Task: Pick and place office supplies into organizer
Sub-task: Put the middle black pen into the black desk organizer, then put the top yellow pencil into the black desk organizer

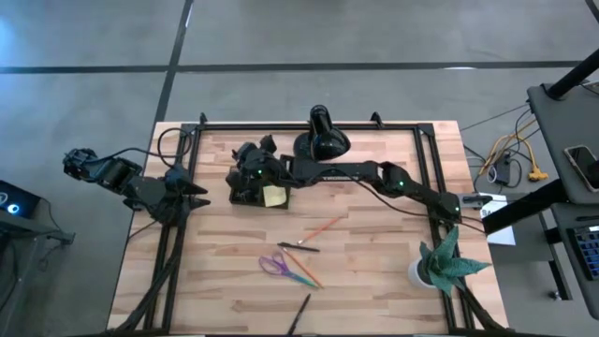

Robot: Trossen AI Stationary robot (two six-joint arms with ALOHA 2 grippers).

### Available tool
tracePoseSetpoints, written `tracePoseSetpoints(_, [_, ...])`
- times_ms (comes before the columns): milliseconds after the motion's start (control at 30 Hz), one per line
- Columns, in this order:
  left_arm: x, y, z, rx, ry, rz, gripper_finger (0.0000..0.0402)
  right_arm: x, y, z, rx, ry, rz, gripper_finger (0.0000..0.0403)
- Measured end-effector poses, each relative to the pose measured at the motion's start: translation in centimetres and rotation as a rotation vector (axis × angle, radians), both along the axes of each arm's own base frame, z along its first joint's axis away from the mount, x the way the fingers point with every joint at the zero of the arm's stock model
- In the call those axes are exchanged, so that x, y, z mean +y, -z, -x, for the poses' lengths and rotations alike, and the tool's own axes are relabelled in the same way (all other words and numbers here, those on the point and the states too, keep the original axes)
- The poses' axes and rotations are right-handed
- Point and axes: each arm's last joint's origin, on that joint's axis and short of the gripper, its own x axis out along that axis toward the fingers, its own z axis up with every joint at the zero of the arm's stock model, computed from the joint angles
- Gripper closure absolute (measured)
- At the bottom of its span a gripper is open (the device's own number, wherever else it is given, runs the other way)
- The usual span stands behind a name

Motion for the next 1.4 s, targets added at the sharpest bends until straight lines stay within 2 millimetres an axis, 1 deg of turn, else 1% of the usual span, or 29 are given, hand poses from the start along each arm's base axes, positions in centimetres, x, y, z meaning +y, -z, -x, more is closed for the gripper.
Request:
tracePoseSetpoints(67, [0.0, 0.0, 0.0, 0.001, 0.0, 0.0, 0.0233, 0.0, 0.6, -0.1, 0.01, -0.001, -0.007, 0.0378])
tracePoseSetpoints(133, [0.0, 0.0, 0.0, 0.0, -0.001, -0.002, 0.0233, -0.1, 0.8, -0.1, 0.014, -0.001, -0.009, 0.0378])
tracePoseSetpoints(200, [0.0, 0.0, 0.0, -0.002, -0.007, -0.008, 0.0233, -0.1, 1.1, -0.2, 0.019, -0.037, -0.027, 0.0378])
tracePoseSetpoints(267, [0.1, 0.0, 0.0, -0.005, -0.015, -0.016, 0.0233, 0.0, 2.2, -0.4, 0.027, -0.098, -0.08, 0.0375])
tracePoseSetpoints(367, [0.1, 0.0, 0.0, -0.009, -0.021, -0.021, 0.0233, -0.1, 4.0, -0.4, 0.058, -0.119, -0.212, 0.0353])
tracePoseSetpoints(433, [0.1, 0.0, 0.0, -0.008, -0.021, -0.021, 0.0233, -0.2, 4.5, -0.3, 0.078, -0.107, -0.249, 0.0328])
tracePoseSetpoints(500, [0.1, 0.0, 0.0, -0.008, -0.022, -0.022, 0.0233, 0.0, 4.5, -0.2, 0.083, -0.108, -0.255, 0.03])
tracePoseSetpoints(600, [0.1, 0.0, 0.0, -0.008, -0.023, -0.021, 0.0233, 0.6, 3.4, 0.1, 0.095, -0.123, -0.248, 0.0256])
tracePoseSetpoints(667, [0.1, 0.0, 0.0, -0.008, -0.024, -0.02, 0.0233, 0.9, 2.0, 0.5, 0.092, -0.13, -0.246, 0.0233])
tracePoseSetpoints(767, [0.1, 0.0, 0.0, -0.008, -0.025, -0.02, 0.0233, 1.1, -1.4, 1.7, 0.08, -0.135, -0.241, 0.0212])
tracePoseSetpoints(833, [0.1, 0.0, -0.1, -0.012, -0.033, -0.009, 0.0233, 1.2, -3.8, 3.1, 0.121, -0.124, -0.252, 0.0208])
tracePoseSetpoints(900, [0.0, -0.1, -0.1, -0.028, -0.057, 0.023, 0.0233, 1.4, -5.4, 5.2, 0.226, -0.061, -0.295, 0.0212])
tracePoseSetpoints(967, [-0.1, -0.3, -0.4, -0.055, -0.055, 0.035, 0.0233, 1.6, -6.3, 7.9, 0.373, 0.03, -0.37, 0.0229])
tracePoseSetpoints(1033, [-0.4, -0.4, -1.1, -0.086, -0.027, 0.018, 0.0233, 1.8, -6.6, 10.5, 0.522, 0.128, -0.448, 0.0259])
tracePoseSetpoints(1100, [-0.9, 0.1, -2.1, -0.109, 0.034, -0.018, 0.0233, 2.5, -6.7, 12.5, 0.653, 0.21, -0.494, 0.0298])
tracePoseSetpoints(1167, [-1.6, 0.6, -3.4, -0.14, 0.095, -0.048, 0.0233, 3.7, -6.8, 14.0, 0.758, 0.264, -0.515, 0.034])
tracePoseSetpoints(1200, [-1.8, 0.9, -4.0, -0.148, 0.114, -0.067, 0.0233, 4.5, -6.8, 14.5, 0.792, 0.278, -0.521, 0.0361])
tracePoseSetpoints(1233, [-2.1, 1.3, -4.7, -0.147, 0.136, -0.096, 0.0233, 5.5, -6.7, 14.5, 0.794, 0.259, -0.539, 0.0378])
tracePoseSetpoints(1300, [-2.9, 2.1, -6.6, -0.141, 0.169, -0.159, 0.0233, 6.7, -6.8, 15.3, 0.816, 0.199, -0.624, 0.0387])
tracePoseSetpoints(1400, [-3.6, 3.5, -8.8, -0.07, 0.158, -0.247, 0.0233, 7.9, -6.1, 16.6, 0.851, 0.253, -0.708, 0.0384])
